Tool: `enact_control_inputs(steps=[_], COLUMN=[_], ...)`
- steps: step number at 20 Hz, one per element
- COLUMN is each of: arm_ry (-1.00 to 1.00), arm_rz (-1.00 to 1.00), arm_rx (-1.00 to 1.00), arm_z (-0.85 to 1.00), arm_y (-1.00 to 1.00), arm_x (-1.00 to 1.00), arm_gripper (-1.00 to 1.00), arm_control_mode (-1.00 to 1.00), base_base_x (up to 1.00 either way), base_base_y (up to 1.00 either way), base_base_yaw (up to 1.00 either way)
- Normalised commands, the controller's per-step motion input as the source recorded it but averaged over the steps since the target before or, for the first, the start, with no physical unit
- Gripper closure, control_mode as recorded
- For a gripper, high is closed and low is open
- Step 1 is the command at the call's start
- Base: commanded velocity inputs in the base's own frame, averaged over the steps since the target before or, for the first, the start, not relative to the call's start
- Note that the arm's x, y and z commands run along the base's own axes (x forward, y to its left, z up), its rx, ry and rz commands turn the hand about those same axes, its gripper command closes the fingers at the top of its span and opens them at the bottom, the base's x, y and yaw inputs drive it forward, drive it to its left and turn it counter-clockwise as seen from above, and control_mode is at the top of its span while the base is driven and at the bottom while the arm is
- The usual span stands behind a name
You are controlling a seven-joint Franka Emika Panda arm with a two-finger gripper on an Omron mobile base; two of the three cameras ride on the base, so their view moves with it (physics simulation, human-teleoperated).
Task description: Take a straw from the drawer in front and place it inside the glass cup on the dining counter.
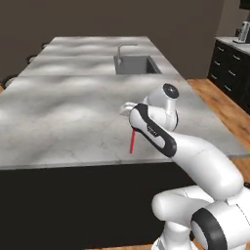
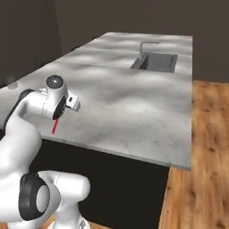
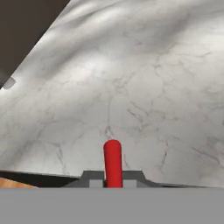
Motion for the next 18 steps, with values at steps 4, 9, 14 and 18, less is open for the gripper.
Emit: enact_control_inputs(steps=[4,9,14,18], arm_ry=[0.00,0.00,0.00,0.00], arm_rz=[0.00,0.00,0.00,0.00], arm_rx=[0.00,0.00,0.00,0.00], arm_z=[0.00,0.00,0.00,0.00], arm_y=[0.00,0.00,0.00,0.00], arm_x=[0.00,0.00,0.00,0.00], arm_gripper=[1.00,1.00,1.00,1.00], arm_control_mode=[1.00,1.00,1.00,1.00], base_base_x=[0.22,0.19,0.14,0.20], base_base_y=[0.14,0.06,0.02,0.17], base_base_yaw=[0.55,0.53,0.49,0.38])
